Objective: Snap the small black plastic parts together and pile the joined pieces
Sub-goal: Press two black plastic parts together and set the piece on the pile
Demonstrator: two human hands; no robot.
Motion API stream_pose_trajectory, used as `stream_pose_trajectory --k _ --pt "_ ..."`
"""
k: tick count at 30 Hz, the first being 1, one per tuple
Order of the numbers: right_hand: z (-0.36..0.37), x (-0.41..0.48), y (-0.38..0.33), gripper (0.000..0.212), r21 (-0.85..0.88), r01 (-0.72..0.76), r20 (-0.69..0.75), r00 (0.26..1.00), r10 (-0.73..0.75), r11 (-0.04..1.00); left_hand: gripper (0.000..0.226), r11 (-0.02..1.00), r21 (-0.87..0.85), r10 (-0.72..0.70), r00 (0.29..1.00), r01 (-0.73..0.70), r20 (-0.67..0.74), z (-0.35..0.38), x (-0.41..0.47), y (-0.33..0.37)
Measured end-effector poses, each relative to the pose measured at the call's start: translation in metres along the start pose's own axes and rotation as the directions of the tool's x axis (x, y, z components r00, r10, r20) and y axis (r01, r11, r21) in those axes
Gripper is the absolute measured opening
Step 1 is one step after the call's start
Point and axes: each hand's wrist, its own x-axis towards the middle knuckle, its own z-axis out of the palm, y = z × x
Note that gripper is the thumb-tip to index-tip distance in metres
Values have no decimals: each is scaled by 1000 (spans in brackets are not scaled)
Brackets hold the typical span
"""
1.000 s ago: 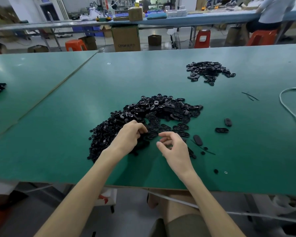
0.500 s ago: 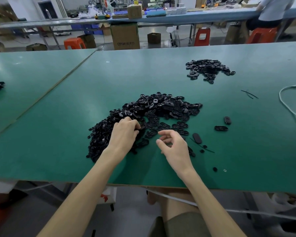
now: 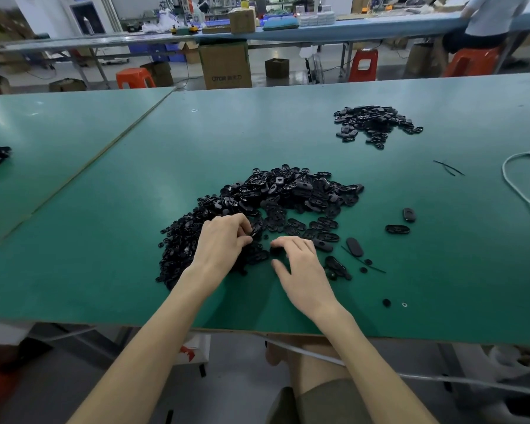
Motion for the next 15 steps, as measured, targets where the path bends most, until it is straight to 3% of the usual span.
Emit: stream_pose_trajectory --k 7,15 --pt "1 2 0 17 52 -57 -24 998 58 997 9 992 81 98 994 -95 -39 5 -5 2" --pt "0 1 -1 34 66 -74 -43 996 77 995 9 989 25 147 988 -146 -38 8 -8 1"
